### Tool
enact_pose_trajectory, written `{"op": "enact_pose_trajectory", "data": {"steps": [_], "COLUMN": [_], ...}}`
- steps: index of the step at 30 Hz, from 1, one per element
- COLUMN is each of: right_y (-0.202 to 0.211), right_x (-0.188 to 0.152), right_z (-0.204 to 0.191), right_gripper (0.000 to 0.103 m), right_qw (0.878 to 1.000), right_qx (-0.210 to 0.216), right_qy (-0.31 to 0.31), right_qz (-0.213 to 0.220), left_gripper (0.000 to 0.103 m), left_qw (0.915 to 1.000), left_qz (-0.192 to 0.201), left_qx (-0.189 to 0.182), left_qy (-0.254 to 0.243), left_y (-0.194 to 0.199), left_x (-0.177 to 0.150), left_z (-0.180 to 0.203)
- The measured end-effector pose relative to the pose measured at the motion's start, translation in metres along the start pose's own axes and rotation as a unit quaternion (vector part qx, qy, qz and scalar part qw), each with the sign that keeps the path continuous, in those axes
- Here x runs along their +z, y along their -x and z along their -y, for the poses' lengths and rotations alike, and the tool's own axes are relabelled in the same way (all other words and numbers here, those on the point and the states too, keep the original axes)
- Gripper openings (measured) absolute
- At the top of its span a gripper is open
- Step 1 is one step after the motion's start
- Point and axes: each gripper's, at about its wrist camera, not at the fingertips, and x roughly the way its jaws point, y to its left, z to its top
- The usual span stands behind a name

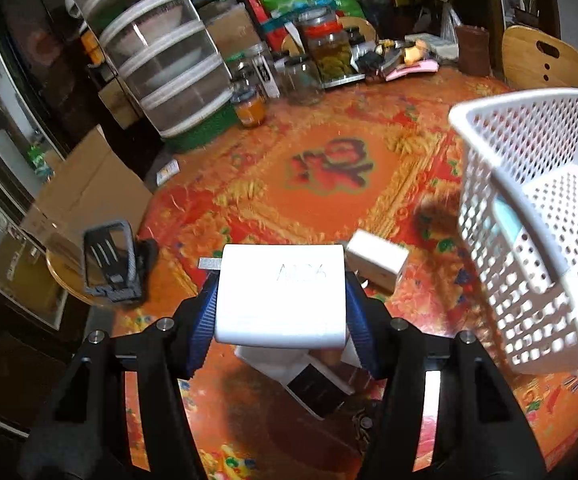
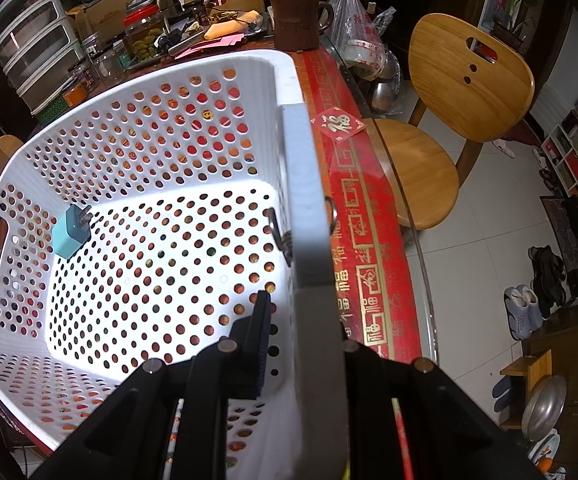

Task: Organize rigid objects
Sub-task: 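Carry the lettered white charger into the basket and open the left tool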

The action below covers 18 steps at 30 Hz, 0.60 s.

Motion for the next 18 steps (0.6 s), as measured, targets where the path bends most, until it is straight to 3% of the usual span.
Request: {"op": "enact_pose_trajectory", "data": {"steps": [5,11,18], "right_y": [-0.001,-0.002,-0.001], "right_x": [-0.001,-0.002,-0.001], "right_z": [-0.001,-0.001,-0.001], "right_gripper": [0.015,0.015,0.015], "right_qw": [1.000,1.000,1.000], "right_qx": [0.000,-0.001,-0.003], "right_qy": [-0.001,0.002,0.002], "right_qz": [0.000,-0.001,0.000], "left_gripper": [0.056,0.056,0.056], "left_qw": [0.9992,0.9958,0.9914], "left_qz": [0.030,0.061,0.041], "left_qx": [0.021,0.028,-0.002], "left_qy": [-0.016,-0.063,-0.124], "left_y": [0.041,0.080,0.087], "left_x": [0.029,0.056,0.070], "left_z": [0.020,0.075,0.157]}}
